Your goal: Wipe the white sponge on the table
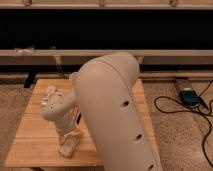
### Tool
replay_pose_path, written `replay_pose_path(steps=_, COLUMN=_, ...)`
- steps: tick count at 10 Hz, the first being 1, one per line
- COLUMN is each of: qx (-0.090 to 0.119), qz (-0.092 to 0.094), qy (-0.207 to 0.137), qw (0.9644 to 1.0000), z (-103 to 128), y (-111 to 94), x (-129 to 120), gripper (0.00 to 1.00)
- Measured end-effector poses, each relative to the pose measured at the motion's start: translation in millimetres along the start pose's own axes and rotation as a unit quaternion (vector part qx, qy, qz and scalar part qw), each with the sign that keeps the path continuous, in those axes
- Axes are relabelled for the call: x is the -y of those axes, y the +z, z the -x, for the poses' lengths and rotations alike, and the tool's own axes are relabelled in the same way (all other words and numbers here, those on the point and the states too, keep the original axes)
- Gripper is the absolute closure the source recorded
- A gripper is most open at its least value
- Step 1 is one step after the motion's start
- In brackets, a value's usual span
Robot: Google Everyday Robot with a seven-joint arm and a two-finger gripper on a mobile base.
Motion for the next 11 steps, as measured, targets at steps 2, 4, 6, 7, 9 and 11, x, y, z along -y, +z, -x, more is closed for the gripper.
replay_pose_path(steps=2, qx=0.001, qz=0.005, qy=0.005, qw=1.0, z=-1.7, y=-1.7, x=5.2, gripper=0.58)
replay_pose_path(steps=4, qx=0.004, qz=0.013, qy=0.008, qw=0.9999, z=-3.7, y=-5.1, x=8.4, gripper=0.78)
replay_pose_path(steps=6, qx=0.007, qz=0.019, qy=0.015, qw=0.9997, z=-6.1, y=-9.3, x=15.4, gripper=0.97)
replay_pose_path(steps=7, qx=0.009, qz=0.021, qy=0.019, qw=0.9996, z=-6.5, y=-10.5, x=18.2, gripper=1.0)
replay_pose_path(steps=9, qx=0.01, qz=0.024, qy=0.03, qw=0.9992, z=-8.2, y=-10.9, x=27.9, gripper=1.0)
replay_pose_path(steps=11, qx=0.014, qz=0.023, qy=0.049, qw=0.9984, z=-2.6, y=-10.7, x=44.9, gripper=1.0)
